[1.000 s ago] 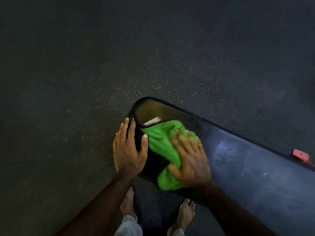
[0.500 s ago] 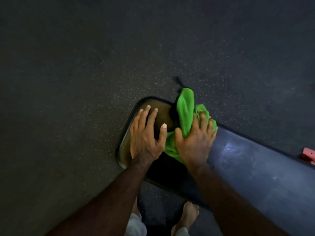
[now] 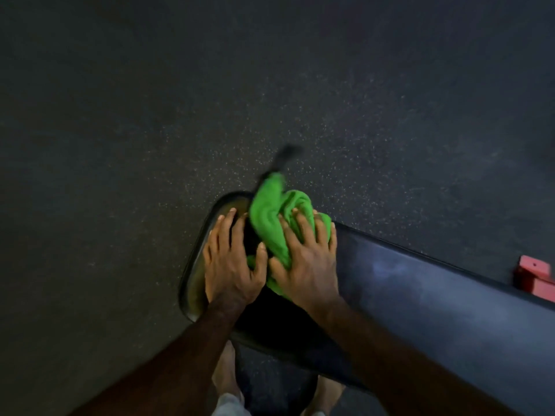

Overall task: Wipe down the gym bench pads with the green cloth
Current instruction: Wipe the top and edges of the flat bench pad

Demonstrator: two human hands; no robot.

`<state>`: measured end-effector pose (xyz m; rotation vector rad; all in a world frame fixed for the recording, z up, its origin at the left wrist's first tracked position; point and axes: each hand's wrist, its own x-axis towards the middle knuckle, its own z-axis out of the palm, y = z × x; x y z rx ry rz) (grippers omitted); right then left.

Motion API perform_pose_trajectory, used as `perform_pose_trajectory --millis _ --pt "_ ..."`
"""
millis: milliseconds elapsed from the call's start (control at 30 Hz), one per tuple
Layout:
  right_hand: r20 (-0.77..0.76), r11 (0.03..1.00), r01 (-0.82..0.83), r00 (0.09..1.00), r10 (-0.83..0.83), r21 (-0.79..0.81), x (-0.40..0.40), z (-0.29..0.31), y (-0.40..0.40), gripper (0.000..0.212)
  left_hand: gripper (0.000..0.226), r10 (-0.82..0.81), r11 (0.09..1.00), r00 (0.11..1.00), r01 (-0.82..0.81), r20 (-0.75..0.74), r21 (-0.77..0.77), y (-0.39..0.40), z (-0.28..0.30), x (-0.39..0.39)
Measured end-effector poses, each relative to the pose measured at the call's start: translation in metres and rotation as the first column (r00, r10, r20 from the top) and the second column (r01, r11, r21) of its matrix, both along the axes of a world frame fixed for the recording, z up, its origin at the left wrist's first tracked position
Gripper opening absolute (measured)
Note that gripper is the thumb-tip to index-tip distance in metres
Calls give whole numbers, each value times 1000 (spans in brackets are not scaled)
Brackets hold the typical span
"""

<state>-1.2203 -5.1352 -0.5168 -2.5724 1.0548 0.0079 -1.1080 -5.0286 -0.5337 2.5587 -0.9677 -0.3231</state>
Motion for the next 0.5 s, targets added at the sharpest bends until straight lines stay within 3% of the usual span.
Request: perform_pose_trajectory --millis 67,100,133,167,233,267,300,333,400,467,500 --pt "-7 967 -255 967 255 -7 -25 -1 -20 84 80 13 999 1000 -13 12 33 1 -2 -1" --pt "-48 958 -285 958 284 -27 -34 -4 -35 86 81 18 999 1000 -18 15 27 0 -2 0" --pt "-83 977 -210 975 205 -47 -40 -6 -51 86 79 14 1000 1000 -15 20 14 0 -1 1" --pt "-93 999 -12 996 8 -50 -42 -6 -63 85 77 0 1000 1000 0 21 2 0 1 2" --pt "-89 884 468 880 -466 3 -42 -2 -71 82 72 -30 999 999 30 13 -24 -4 3 0" --pt "-82 817 576 816 -573 31 -36 2 -60 82 71 -24 999 1000 25 16 -31 -3 3 1" --pt "-67 817 576 817 -573 40 -30 3 -42 82 71 -9 999 1000 10 20 -36 -1 2 3" --pt "-44 868 495 869 -494 43 -32 2 -22 82 70 -2 999 1000 3 23 -45 -2 2 3" --pt "-49 990 140 989 -139 32 -52 3 15 86 68 12 998 1000 -12 12 -54 -2 2 2" --pt "-72 991 -134 988 135 8 -82 3 12 90 72 22 999 1000 -22 -10 -45 -5 3 2" --pt "-87 986 -165 983 162 -30 -95 -2 4 91 73 19 999 1000 -20 -4 -42 -6 4 2"
